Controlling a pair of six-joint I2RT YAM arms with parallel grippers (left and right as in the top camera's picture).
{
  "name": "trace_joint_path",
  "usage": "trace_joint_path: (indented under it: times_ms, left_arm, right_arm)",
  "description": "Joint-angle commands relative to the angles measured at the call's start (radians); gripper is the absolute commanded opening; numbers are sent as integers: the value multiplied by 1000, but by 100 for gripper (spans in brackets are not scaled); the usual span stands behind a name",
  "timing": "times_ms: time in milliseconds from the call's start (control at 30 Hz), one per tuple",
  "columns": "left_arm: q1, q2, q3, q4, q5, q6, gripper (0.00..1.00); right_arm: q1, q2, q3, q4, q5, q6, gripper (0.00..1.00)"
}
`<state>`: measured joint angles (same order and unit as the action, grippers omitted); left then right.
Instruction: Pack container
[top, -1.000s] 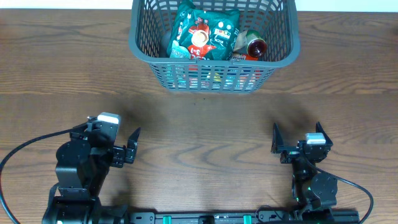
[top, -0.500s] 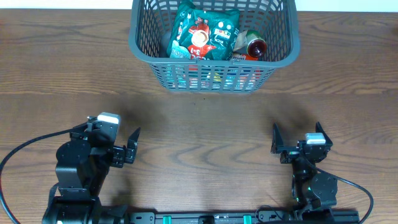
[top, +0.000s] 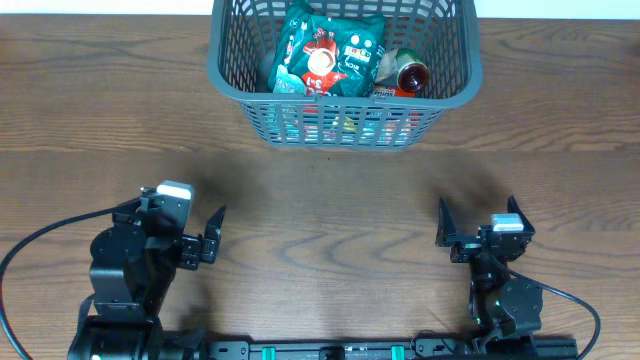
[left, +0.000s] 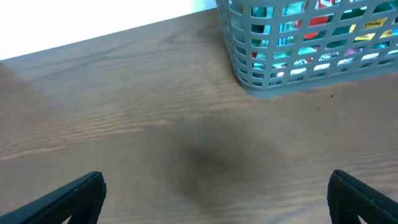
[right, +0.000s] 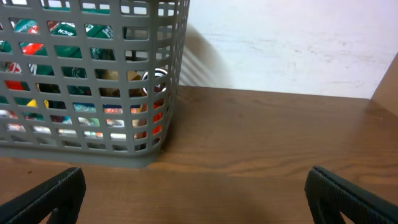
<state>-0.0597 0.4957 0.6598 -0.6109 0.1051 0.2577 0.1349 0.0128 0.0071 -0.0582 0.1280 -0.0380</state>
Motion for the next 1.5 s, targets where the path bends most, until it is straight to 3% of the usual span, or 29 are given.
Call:
trace_joint_path:
  times_ms: [0, 67, 200, 533, 667, 1000, 1467]
  left_arm:
    - [2, -71, -2, -48, 22, -43, 99]
    - [2, -147, -3, -65, 56, -113, 99]
    - [0, -299, -55, -4, 93, -117, 99]
    - [-9, -494, -482, 614, 14, -96, 99]
    - [-32, -494, -609, 751, 14, -59, 99]
    - [-70, -494, -656, 551, 69, -5, 99]
    - [-70, -491, -656, 555, 70, 3, 98]
  right_arm:
    - [0, -7, -2, -5, -4, -16, 99]
    - [0, -7, -2, -5, -4, -16, 99]
    - [0, -7, -2, -5, -4, -16, 99]
    - [0, -7, -2, -5, -4, -16, 99]
    - [0, -7, -2, -5, -4, -16, 99]
    - [0, -7, -2, -5, -4, -16, 99]
    - [0, -7, -2, -5, -4, -16, 99]
